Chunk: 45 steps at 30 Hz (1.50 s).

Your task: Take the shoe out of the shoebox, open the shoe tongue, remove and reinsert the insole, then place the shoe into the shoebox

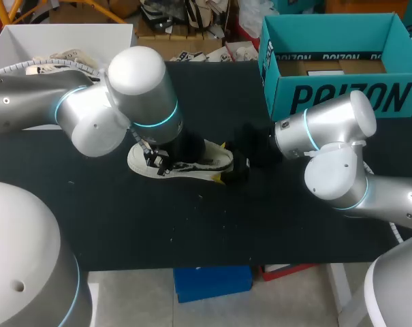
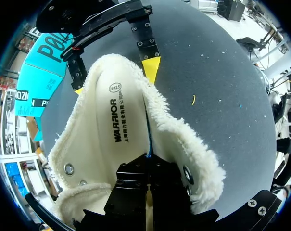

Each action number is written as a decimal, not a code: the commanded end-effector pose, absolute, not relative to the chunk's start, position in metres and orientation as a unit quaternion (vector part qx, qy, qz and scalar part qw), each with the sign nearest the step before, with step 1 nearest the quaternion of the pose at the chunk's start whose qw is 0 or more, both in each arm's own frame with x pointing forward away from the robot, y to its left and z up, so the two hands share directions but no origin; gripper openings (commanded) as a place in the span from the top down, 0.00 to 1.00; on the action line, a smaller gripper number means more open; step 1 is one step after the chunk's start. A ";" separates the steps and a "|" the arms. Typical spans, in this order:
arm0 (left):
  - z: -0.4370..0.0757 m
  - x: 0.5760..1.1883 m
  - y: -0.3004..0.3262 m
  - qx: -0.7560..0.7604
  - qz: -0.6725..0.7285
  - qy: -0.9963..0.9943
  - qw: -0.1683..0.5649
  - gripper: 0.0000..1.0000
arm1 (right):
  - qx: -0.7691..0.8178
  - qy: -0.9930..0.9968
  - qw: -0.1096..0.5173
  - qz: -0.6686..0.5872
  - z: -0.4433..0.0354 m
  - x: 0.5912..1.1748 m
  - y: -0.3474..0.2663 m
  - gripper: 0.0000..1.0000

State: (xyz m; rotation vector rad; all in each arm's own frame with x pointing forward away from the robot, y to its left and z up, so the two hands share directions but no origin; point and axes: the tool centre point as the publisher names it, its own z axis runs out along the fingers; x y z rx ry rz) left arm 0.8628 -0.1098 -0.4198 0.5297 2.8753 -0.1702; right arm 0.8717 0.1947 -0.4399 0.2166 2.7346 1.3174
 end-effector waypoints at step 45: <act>-0.385 0.866 -0.112 0.169 -0.162 0.971 0.049 1.00 | 0.072 0.898 0.049 0.430 -0.443 0.873 0.193 1.00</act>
